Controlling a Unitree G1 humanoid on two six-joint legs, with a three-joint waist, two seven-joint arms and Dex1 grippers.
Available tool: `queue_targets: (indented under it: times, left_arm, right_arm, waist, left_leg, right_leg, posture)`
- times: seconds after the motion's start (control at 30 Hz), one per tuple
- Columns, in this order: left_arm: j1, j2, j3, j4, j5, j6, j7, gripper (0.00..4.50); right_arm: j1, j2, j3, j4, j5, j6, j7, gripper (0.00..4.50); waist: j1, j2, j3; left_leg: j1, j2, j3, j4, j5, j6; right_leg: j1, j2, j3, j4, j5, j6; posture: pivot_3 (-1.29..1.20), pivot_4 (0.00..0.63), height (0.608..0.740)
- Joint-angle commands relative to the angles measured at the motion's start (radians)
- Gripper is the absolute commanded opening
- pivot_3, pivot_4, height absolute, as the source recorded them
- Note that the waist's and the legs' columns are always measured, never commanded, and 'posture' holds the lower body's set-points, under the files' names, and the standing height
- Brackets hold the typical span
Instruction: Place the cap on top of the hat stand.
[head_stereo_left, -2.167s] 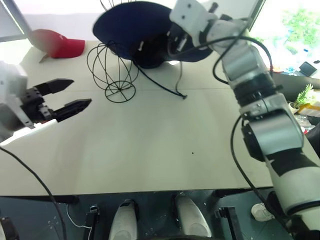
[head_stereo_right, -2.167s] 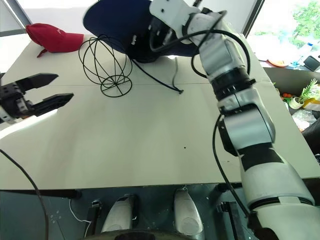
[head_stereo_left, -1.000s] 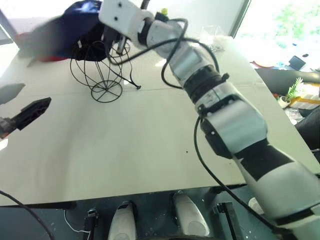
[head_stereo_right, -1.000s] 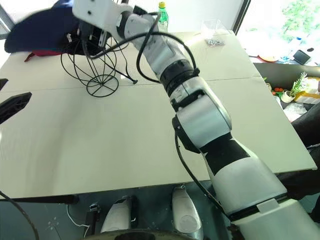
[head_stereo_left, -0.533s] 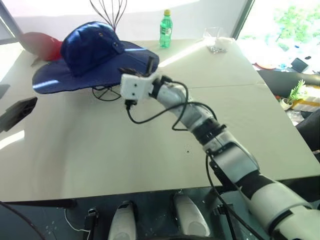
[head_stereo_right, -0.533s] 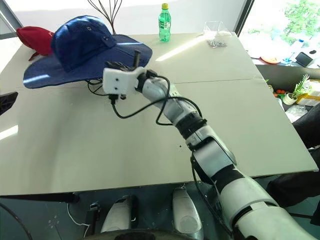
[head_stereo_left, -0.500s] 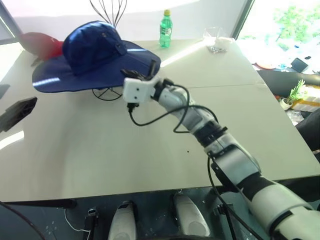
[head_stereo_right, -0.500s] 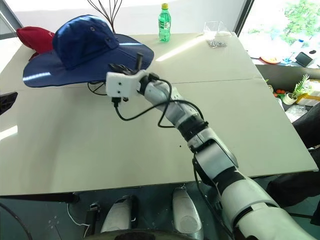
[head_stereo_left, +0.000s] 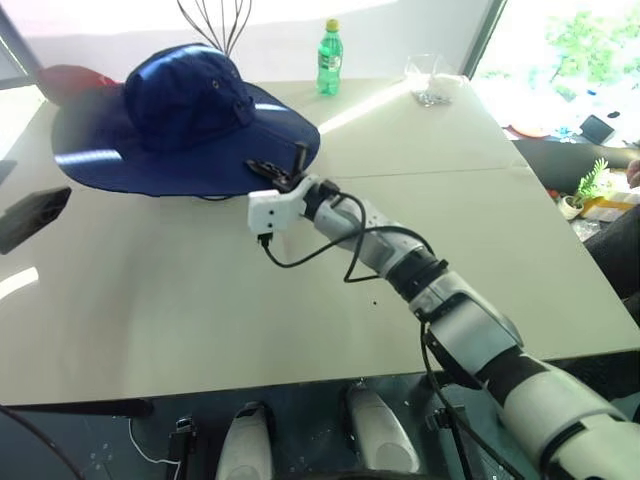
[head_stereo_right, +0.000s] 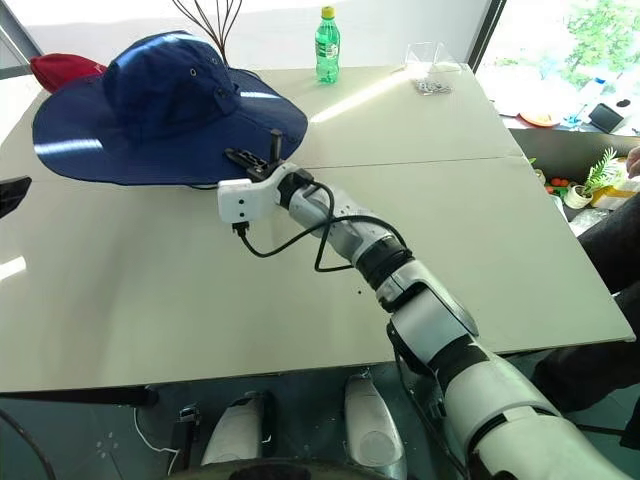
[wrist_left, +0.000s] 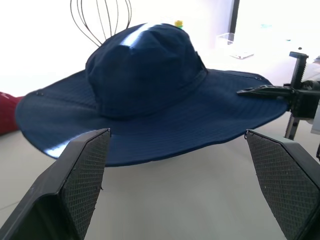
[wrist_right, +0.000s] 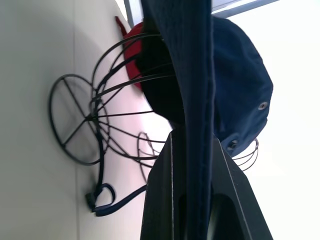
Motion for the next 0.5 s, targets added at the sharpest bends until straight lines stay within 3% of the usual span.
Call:
queue_targets:
  times: [0.03,0.33,0.43,0.5]
  left_arm:
    - [-0.008,0.004,0.007,-0.021,-0.008,-0.009,0.002,4.5]
    - [0.001,0.005,0.024,-0.026,-0.008,-0.005,-0.001,4.5]
    - [0.001,0.003,0.019,-0.027,-0.008,-0.007,0.0,4.5]
    - [-0.002,0.0,0.012,-0.028,-0.008,-0.009,0.002,4.5]
  right_arm:
    - [-0.023,0.016,0.028,0.055,-0.019,-0.036,-0.02,0.05]
    - [-0.059,0.043,0.07,0.193,-0.056,-0.079,-0.087,0.05]
    - [-0.076,0.039,0.069,0.197,-0.054,-0.086,-0.077,0.87]
    - [-0.081,0.034,0.065,0.191,-0.049,-0.088,-0.07,1.87]
  waist:
    - [0.0,0.0,0.0]
    - [-0.002,0.0,0.0]
    - [-0.002,0.0,0.0]
    - [-0.002,0.0,0.0]
  left_leg:
    - [0.0,0.0,0.0,0.0,0.0,0.0]
    - [0.0,0.0,0.0,0.0,0.0,0.0]
    - [0.0,0.0,0.0,0.0,0.0,0.0]
    - [0.0,0.0,0.0,0.0,0.0,0.0]
  right_leg:
    - [0.0,0.0,0.0,0.0,0.0,0.0]
    - [0.0,0.0,0.0,0.0,0.0,0.0]
    - [0.0,0.0,0.0,0.0,0.0,0.0]
    - [0.0,0.0,0.0,0.0,0.0,0.0]
  posture:
    - [0.0,0.15,0.739]
    - [0.0,0.15,0.739]
    - [0.0,0.15,0.739]
    - [0.0,0.15,0.739]
